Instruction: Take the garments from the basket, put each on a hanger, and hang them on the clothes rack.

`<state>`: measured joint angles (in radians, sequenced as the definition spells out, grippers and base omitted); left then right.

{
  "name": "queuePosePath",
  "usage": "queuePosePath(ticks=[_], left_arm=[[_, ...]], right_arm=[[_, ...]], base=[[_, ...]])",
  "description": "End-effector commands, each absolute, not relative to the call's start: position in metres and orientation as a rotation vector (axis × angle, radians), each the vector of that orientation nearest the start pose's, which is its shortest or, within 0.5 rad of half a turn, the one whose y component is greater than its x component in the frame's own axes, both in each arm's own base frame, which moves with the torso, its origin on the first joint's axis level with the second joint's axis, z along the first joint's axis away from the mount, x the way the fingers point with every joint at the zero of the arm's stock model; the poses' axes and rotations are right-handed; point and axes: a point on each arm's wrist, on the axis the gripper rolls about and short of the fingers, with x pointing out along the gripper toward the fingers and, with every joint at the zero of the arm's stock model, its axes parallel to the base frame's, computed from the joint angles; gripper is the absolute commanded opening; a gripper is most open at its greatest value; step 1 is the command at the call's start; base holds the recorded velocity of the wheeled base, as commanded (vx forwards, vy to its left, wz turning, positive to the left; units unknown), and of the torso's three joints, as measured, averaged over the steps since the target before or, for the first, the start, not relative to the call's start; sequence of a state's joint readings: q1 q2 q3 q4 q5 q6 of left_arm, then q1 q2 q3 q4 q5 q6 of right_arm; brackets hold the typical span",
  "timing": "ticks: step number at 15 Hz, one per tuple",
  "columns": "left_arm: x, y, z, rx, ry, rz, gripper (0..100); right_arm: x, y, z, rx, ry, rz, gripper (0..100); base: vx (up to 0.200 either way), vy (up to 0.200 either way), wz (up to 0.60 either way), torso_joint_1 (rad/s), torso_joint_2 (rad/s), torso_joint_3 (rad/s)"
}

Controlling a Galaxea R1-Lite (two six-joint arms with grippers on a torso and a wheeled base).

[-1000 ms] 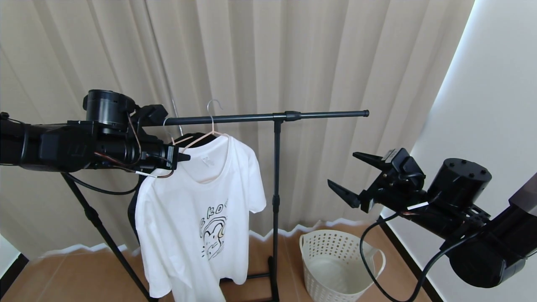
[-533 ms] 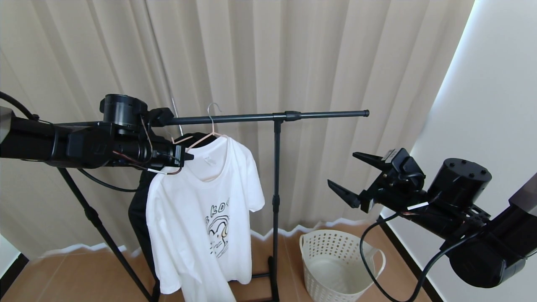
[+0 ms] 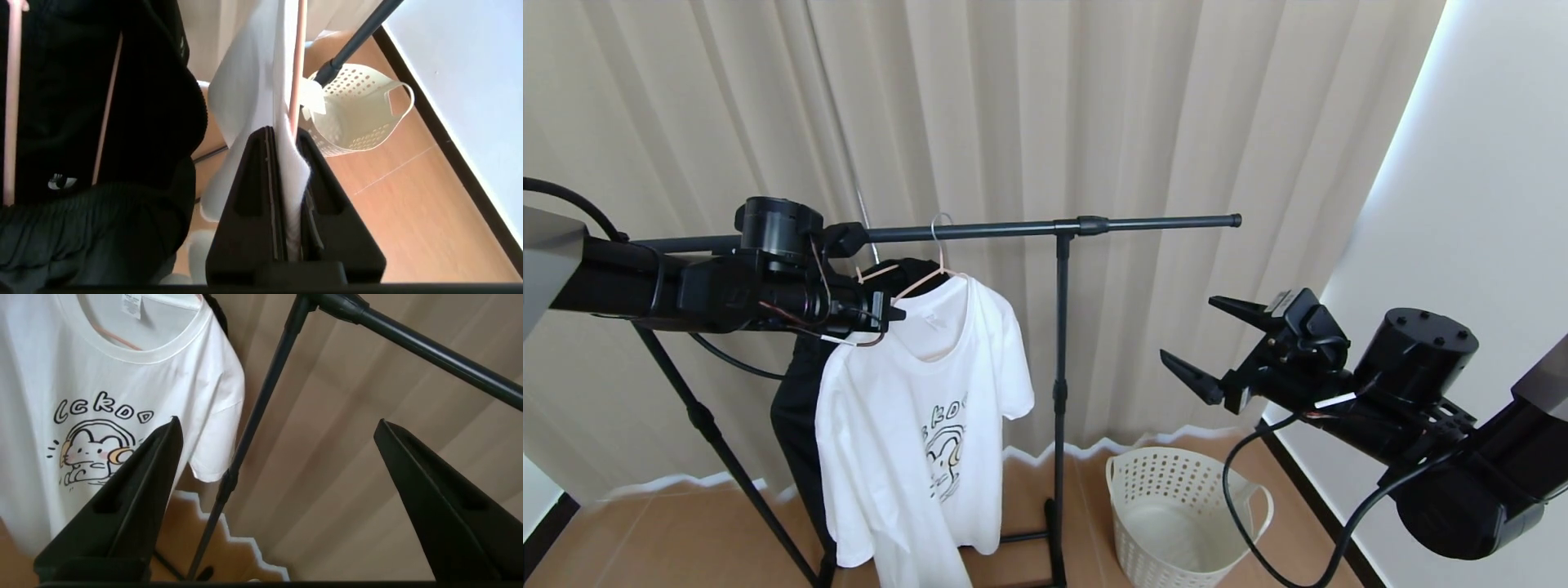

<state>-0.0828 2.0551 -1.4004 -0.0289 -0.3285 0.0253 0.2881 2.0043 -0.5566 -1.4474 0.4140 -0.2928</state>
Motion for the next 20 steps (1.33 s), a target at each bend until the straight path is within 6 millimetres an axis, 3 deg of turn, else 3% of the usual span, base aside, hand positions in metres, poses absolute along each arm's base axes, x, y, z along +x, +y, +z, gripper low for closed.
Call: queuePosePath(ticks=[1, 5, 6, 9, 12, 16, 19, 20], left_arm=[[0.406, -0.041, 0.155, -0.055, 0.631, -0.405, 0], [0.406, -0.042, 0.155, -0.055, 0.631, -0.408, 0], [0.405, -0.042, 0.155, -0.054, 0.631, -0.408, 100], [0.399, -0.043, 0.166, -0.052, 0.61, -0.412, 100], [0.372, -0.044, 0.195, -0.041, 0.559, -0.412, 100], [0.314, -0.038, 0.222, -0.035, 0.513, -0.41, 100], [0.269, -0.034, 0.226, -0.033, 0.504, -0.414, 100], [0.243, -0.034, 0.225, -0.027, 0.503, -0.424, 100]], right_arm=[[0.308, 0.1, 0.108, -0.281, -0.103, 0.696, 100], [0.308, 0.101, 0.107, -0.281, -0.101, 0.698, 100], [0.308, 0.101, 0.107, -0.281, -0.101, 0.698, 100], [0.306, 0.1, 0.111, -0.282, -0.115, 0.694, 100], [0.304, 0.099, 0.12, -0.281, -0.142, 0.69, 100], [0.296, 0.097, 0.135, -0.236, -0.169, 0.689, 100], [0.278, 0.092, 0.15, -0.22, -0.198, 0.687, 100], [0.266, 0.088, 0.164, -0.215, -0.232, 0.674, 100]], base=[[0.0, 0.0, 0.0, 0.0, 0.0, 0.0], [0.0, 0.0, 0.0, 0.0, 0.0, 0.0], [0.0, 0.0, 0.0, 0.0, 0.0, 0.0], [0.0, 0.0, 0.0, 0.0, 0.0, 0.0], [0.0, 0.0, 0.0, 0.0, 0.0, 0.0], [0.0, 0.0, 0.0, 0.0, 0.0, 0.0], [0.0, 0.0, 0.0, 0.0, 0.0, 0.0], [0.0, 0.0, 0.0, 0.0, 0.0, 0.0]])
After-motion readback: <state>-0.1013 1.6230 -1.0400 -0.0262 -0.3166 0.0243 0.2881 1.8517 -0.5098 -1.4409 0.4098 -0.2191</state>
